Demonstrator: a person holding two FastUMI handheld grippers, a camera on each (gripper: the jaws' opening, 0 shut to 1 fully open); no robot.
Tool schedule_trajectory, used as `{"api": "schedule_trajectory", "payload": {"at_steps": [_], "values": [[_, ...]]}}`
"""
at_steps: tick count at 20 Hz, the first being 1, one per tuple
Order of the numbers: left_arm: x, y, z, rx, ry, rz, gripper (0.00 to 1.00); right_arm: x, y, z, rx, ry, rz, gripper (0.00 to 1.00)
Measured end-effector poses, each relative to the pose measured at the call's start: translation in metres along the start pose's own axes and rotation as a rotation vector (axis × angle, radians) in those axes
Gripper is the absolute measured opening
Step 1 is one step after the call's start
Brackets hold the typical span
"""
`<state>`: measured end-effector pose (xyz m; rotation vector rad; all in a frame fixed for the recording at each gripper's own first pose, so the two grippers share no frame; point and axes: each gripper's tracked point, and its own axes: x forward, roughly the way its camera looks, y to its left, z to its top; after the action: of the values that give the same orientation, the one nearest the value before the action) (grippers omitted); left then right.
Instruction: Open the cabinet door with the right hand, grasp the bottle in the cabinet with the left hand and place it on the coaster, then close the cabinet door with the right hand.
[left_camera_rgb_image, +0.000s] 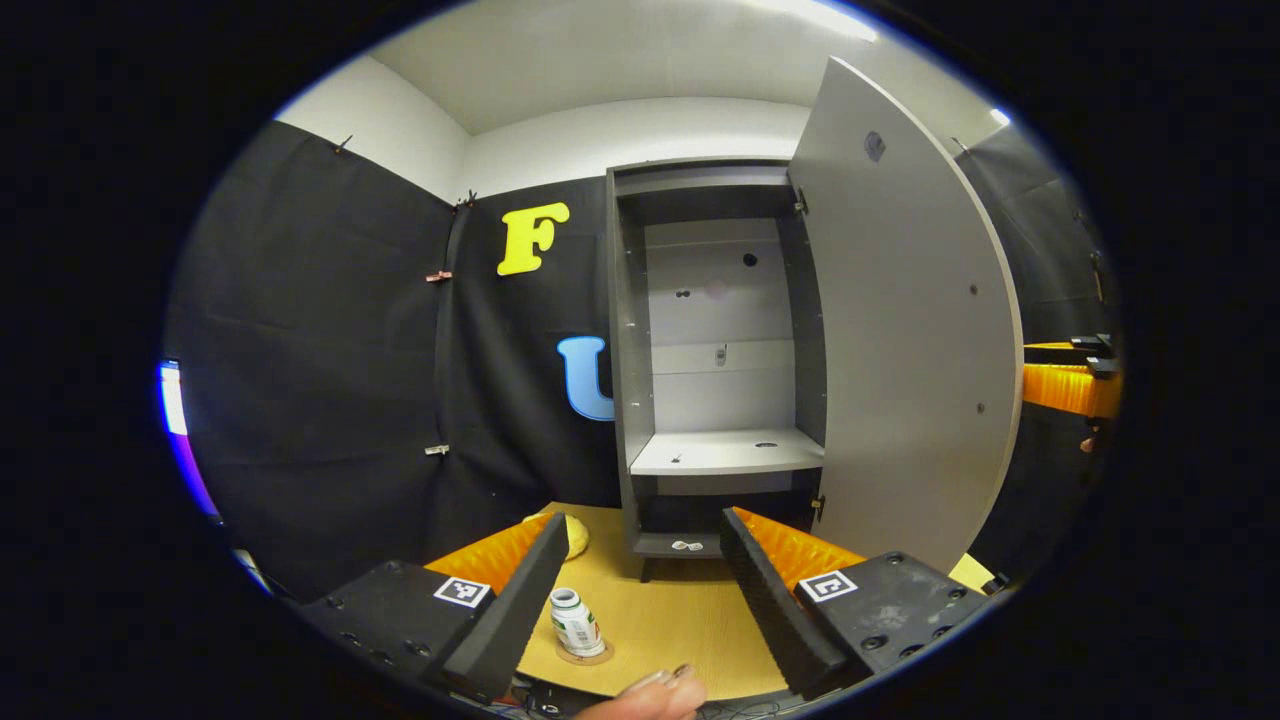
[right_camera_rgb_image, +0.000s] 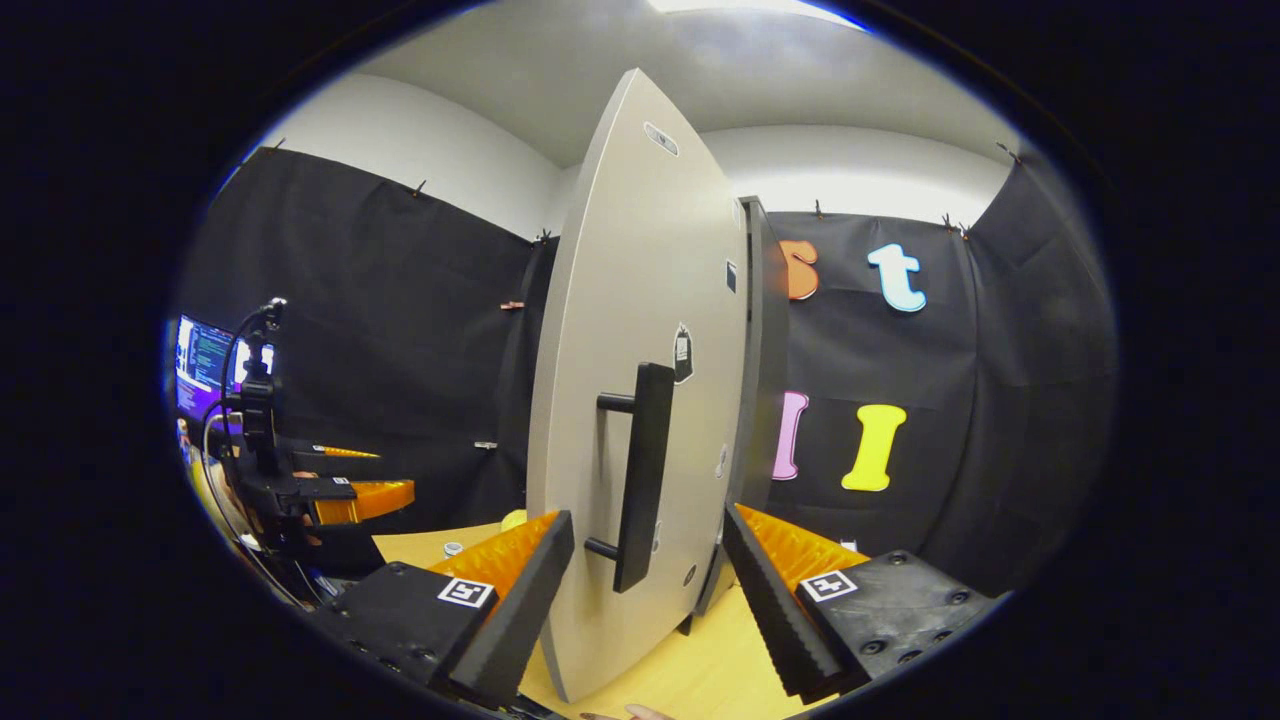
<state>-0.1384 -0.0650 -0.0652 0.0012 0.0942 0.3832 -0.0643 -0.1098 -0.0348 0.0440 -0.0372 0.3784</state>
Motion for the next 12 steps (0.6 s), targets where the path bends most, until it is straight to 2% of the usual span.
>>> {"api": "schedule_trajectory", "payload": {"at_steps": [5,6,8,9,10,11,12], "values": [[0.016,-0.011,0.0,0.02,-0.001,-0.061,0.99,0.011,0.008,-0.001,0.026,0.003,0.006,0.95],[0.021,-0.011,0.0,0.019,-0.003,-0.077,0.96,0.014,0.013,0.0,0.021,0.002,0.003,0.95],[0.032,-0.01,-0.002,0.009,-0.002,-0.104,0.99,0.02,0.027,-0.002,0.029,0.007,0.001,0.95],[0.039,-0.006,-0.005,0.005,0.001,-0.116,0.96,0.025,0.035,-0.001,0.034,0.006,0.0,0.95],[0.045,-0.001,-0.005,0.004,0.003,-0.126,0.96,0.029,0.043,-0.001,0.033,0.001,-0.002,1.0],[0.052,0.006,-0.006,0.008,0.008,-0.136,0.96,0.035,0.051,0.0,0.034,0.0,-0.006,0.95],[0.058,0.012,-0.006,0.017,0.006,-0.151,0.96,0.042,0.057,-0.003,0.031,-0.001,-0.014,0.95]]}}
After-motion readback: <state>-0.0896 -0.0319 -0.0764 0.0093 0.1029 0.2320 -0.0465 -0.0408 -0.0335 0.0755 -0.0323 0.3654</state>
